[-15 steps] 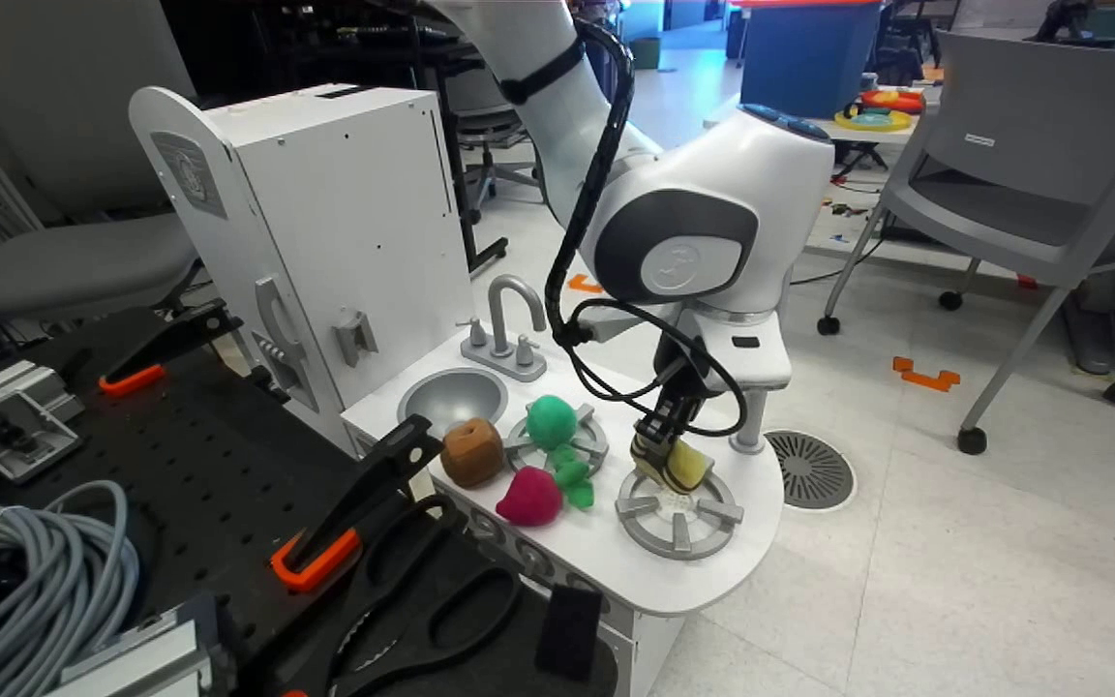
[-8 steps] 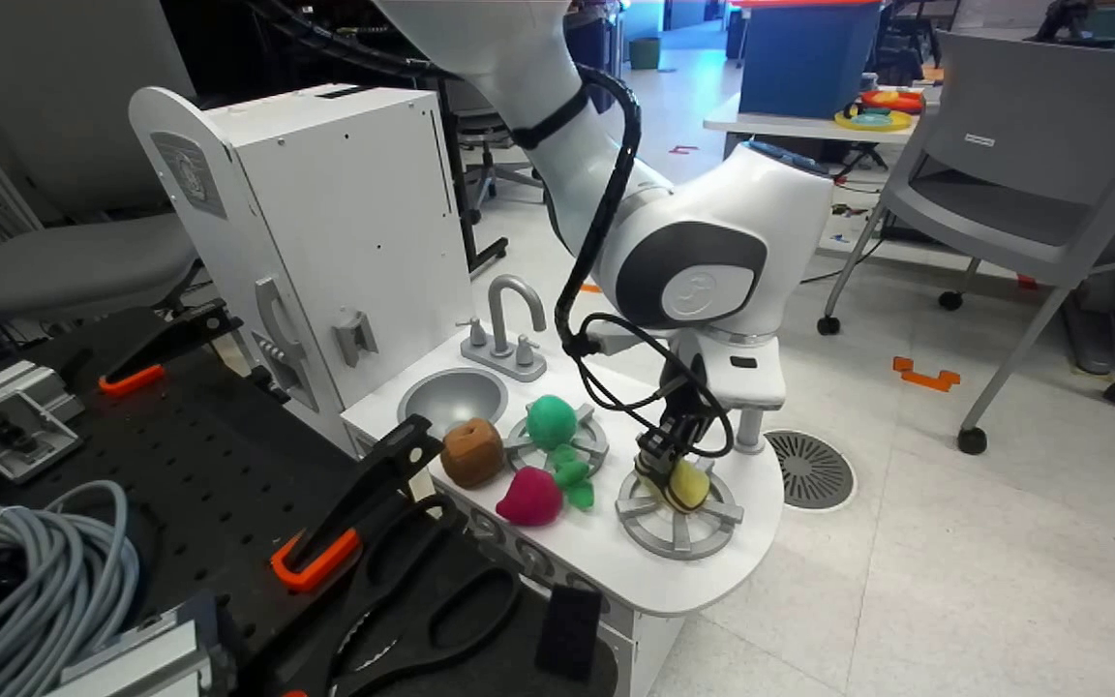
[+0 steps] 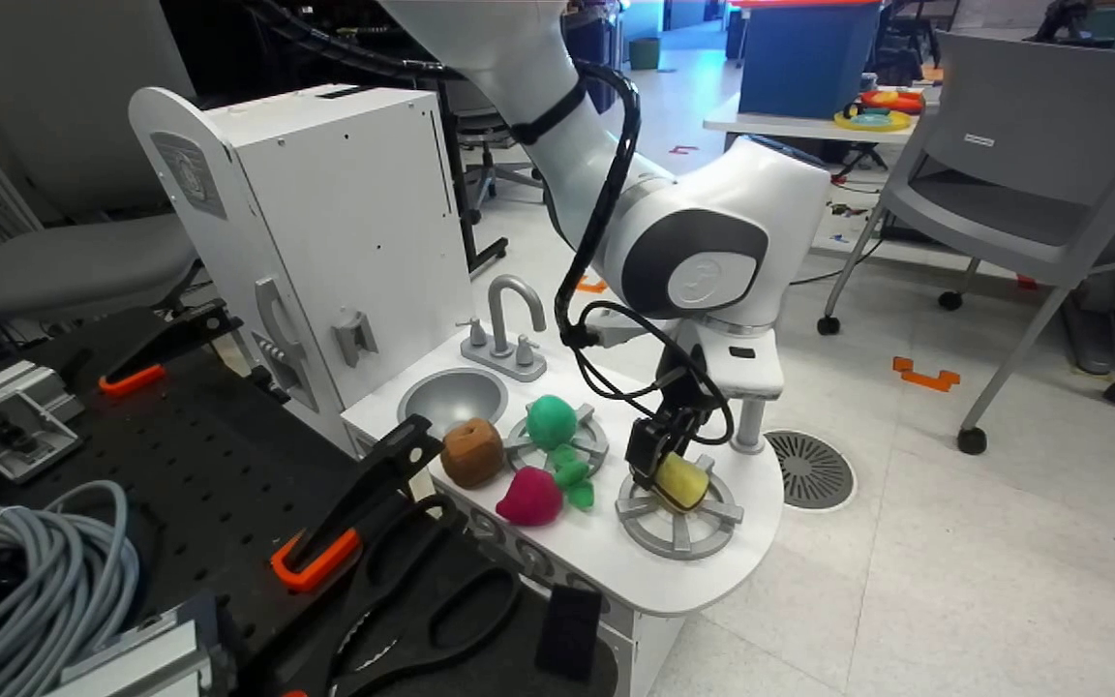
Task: Pick up the yellow plush toy and place it on the plate of the stove
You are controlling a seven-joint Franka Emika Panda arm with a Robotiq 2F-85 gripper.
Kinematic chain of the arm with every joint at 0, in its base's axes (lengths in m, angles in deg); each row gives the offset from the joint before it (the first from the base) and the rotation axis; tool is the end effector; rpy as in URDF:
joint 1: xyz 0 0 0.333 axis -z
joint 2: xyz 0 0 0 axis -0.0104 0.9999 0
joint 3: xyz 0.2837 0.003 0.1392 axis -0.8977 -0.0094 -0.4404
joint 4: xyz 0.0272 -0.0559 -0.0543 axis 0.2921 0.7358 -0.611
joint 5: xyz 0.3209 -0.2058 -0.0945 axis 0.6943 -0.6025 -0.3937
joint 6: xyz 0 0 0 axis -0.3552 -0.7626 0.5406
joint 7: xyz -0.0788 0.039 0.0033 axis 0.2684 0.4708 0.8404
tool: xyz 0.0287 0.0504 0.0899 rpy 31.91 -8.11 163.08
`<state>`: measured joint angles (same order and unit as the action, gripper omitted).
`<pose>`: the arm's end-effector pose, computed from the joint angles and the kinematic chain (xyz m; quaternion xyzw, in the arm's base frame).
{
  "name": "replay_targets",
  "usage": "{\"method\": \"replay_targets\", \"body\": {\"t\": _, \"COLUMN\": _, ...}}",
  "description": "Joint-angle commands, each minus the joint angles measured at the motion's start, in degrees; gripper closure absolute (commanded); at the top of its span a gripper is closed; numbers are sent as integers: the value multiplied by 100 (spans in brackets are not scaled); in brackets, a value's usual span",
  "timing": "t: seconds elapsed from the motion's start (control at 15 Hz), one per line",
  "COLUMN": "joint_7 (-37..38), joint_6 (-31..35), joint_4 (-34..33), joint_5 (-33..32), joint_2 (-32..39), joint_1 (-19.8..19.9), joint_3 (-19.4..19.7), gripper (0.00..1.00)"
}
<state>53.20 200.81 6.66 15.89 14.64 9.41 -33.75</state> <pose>0.6370 -0.1831 -0.0876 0.6848 -0.7216 -0.1016 0.0095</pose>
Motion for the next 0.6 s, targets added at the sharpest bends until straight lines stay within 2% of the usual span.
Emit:
{"method": "replay_targets", "body": {"t": 0.0, "joint_7": -428, "joint_6": 32, "joint_4": 608, "joint_5": 31, "joint_2": -539, "joint_1": 28, "joint_3": -153, "gripper": 1}}
{"method": "replay_targets", "body": {"t": 0.13, "joint_7": -922, "joint_6": -24, "joint_4": 1154, "joint_5": 60, "joint_2": -1025, "joint_1": 78, "joint_3": -332, "gripper": 0}}
{"method": "replay_targets", "body": {"t": 0.27, "joint_7": -1381, "joint_6": -479, "joint_4": 1619, "joint_5": 33, "joint_2": -1523, "joint_1": 156, "joint_3": -499, "gripper": 0}}
{"method": "replay_targets", "body": {"t": 0.33, "joint_7": -932, "joint_6": -176, "joint_4": 840, "joint_5": 12, "joint_2": -800, "joint_1": 30, "joint_3": -301, "gripper": 0}}
{"method": "replay_targets", "body": {"t": 0.53, "joint_7": -1197, "joint_6": -436, "joint_4": 1323, "joint_5": 46, "joint_2": -1301, "joint_1": 9, "joint_3": -359, "gripper": 0}}
